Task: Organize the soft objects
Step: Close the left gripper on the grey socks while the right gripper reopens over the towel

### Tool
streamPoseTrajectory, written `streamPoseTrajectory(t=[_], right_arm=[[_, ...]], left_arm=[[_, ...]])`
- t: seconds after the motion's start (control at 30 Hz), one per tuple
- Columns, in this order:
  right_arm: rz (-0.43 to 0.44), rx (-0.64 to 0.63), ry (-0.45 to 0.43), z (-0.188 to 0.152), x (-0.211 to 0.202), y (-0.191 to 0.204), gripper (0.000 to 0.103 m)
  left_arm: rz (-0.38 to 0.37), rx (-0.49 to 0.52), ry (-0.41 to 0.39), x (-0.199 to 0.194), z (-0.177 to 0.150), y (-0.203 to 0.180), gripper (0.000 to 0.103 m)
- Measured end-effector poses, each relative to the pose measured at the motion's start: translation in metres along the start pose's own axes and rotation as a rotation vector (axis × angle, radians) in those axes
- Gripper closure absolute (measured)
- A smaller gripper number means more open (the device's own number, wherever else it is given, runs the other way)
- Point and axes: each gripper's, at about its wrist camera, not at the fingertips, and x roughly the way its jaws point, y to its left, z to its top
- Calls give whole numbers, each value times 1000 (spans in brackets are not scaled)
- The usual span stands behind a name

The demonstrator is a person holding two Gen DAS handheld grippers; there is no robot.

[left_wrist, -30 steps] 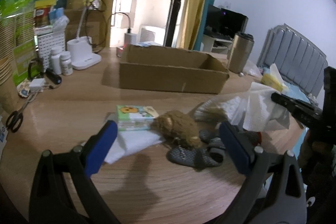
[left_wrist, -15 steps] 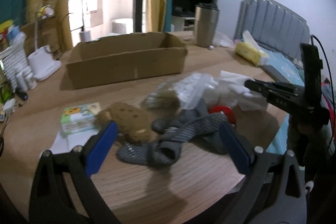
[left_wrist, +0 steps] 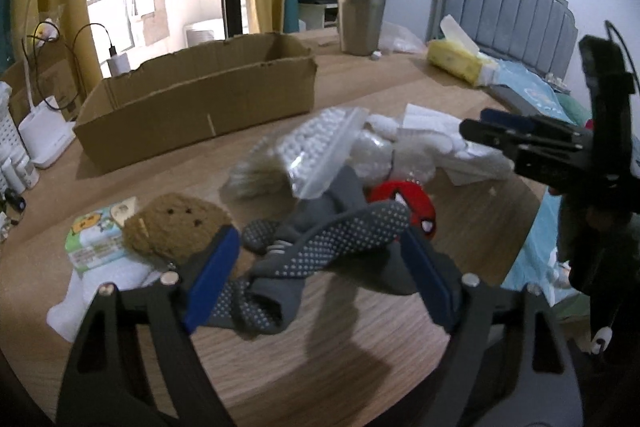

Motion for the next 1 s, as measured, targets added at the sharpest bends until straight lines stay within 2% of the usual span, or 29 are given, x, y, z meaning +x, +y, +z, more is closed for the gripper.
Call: streamPoseTrajectory(t=[0.07,0.13,0.27,0.53,0.7,0.83,0.9,1.0], right_arm=[[-1,-8,-23,2,-6,1,43],[4,-14,-57,3,-13,3,42],[72,-23,-98,6,-21,11,39],[57,-41,15,-2,9,18,39],[46,-55,62,-8,19,21,39],[25,-75,74,-13,23,24,38],[21,-83,73,-13,24,25,38],[25,-76,58,-15,24,24,38]], left_arm=[[2,-1,0,0,0,0,22],[2,-7,7,2,1,1,34],[0,-45,28,6,-1,9,38],[-14,-95,80,19,-5,20,38],[-16,-78,90,22,-8,15,40],[-17,-74,88,21,-8,14,49],[-14,-72,84,21,-9,14,60],[-16,-68,80,20,-9,13,68]])
